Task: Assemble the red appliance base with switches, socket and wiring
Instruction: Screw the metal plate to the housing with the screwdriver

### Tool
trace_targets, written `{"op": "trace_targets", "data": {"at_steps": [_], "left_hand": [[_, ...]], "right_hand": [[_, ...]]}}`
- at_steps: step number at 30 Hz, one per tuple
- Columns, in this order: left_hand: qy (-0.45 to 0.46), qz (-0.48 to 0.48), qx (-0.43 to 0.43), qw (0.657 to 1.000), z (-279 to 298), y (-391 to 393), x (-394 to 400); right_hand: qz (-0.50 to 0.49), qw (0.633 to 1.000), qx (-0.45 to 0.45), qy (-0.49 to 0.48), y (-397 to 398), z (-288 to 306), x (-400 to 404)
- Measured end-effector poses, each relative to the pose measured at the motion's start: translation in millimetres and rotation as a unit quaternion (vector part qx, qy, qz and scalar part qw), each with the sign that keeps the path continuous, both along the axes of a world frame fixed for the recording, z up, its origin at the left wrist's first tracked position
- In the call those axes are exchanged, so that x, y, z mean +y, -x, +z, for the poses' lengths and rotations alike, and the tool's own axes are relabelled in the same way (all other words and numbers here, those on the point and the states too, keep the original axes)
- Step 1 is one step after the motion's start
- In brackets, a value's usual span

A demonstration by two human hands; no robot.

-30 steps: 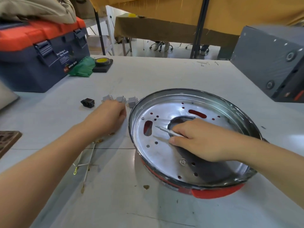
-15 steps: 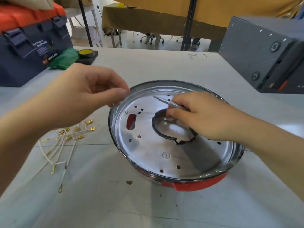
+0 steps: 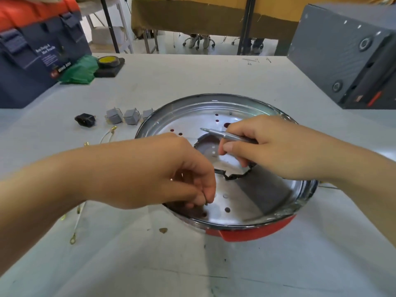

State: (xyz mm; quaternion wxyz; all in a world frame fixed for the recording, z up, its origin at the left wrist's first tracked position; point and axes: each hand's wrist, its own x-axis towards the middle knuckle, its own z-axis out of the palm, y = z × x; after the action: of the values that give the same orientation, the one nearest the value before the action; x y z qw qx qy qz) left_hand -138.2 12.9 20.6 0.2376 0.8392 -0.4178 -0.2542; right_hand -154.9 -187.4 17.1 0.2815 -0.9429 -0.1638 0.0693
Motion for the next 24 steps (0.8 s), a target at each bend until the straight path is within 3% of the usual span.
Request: {"op": "trace_targets", "data": {"at_steps": [24], "left_hand": [[-0.061, -0.022, -0.003, 0.998, 0.3, -0.5, -6.4]], "right_hand": [[0.004, 0.999, 0.003, -0.033, 5.7, -3.1, 2.2]]}}
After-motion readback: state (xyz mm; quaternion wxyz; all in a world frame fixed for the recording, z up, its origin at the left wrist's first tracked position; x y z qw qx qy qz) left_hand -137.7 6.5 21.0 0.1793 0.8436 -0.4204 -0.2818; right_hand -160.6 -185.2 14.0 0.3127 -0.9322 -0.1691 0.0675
